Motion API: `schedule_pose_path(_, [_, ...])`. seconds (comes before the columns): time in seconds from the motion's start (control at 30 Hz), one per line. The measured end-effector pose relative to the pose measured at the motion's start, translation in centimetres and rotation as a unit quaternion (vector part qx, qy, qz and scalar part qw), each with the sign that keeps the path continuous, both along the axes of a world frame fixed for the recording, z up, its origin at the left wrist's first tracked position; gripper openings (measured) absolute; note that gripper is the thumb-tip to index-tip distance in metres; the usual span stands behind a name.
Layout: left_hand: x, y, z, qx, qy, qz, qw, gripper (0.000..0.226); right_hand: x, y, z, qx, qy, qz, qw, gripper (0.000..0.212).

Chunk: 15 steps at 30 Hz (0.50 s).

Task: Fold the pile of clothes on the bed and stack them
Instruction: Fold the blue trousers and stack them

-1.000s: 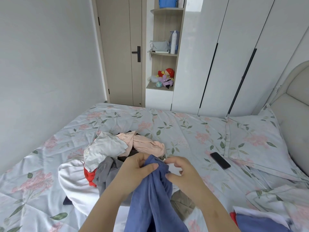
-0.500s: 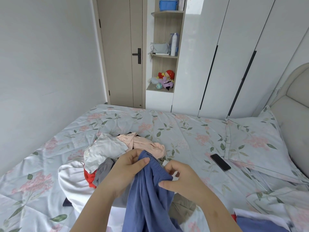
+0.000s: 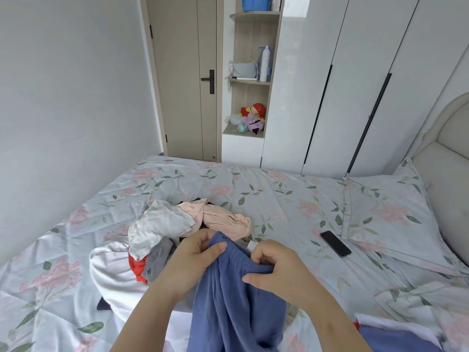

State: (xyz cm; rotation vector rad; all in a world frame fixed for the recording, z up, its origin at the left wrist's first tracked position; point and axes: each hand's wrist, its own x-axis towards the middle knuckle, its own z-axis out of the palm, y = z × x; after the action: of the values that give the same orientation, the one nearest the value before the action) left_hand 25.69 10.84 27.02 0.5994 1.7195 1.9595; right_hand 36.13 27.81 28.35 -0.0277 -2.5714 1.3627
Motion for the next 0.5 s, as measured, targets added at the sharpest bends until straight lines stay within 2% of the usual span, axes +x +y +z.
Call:
schedule_pose_path(0.1, [-0.2, -0.4, -0.1, -0.001, 0.013, 0.014, 1.000, 0.012, 0.0, 0.9, -0.1, 0.060, -0.035, -0.031, 0.997, 0.041])
schedule_pose_path(0.2, [-0.1, -0.3, -0.3, -0.017, 0.019, 0.006, 1.000, 0.013, -0.4, 1.5, -0.5, 0.228, -0.032, -0.097, 0.968, 0.021])
schedule_pose_path(0.3, [-0.1, 0.0, -0.4, -0.005, -0.005, 0.010, 1.000, 0.015, -0.4, 1.6, -1.1, 0.317, -0.027, -0.114, 0.941, 0.031])
schedule_pose_path(0.4, [-0.2, 0.0, -0.6, -0.006, -0.022, 0.021, 1.000, 0.014, -0.3, 2.1, -1.3, 0.321, -0.026, -0.129, 0.938, 0.027])
schedule_pose_path(0.5, [-0.3, 0.1, -0.8, 0.008, -0.050, 0.037, 0.998, 0.016, -0.2, 2.4, -0.9, 0.179, -0.014, -0.112, 0.977, 0.031])
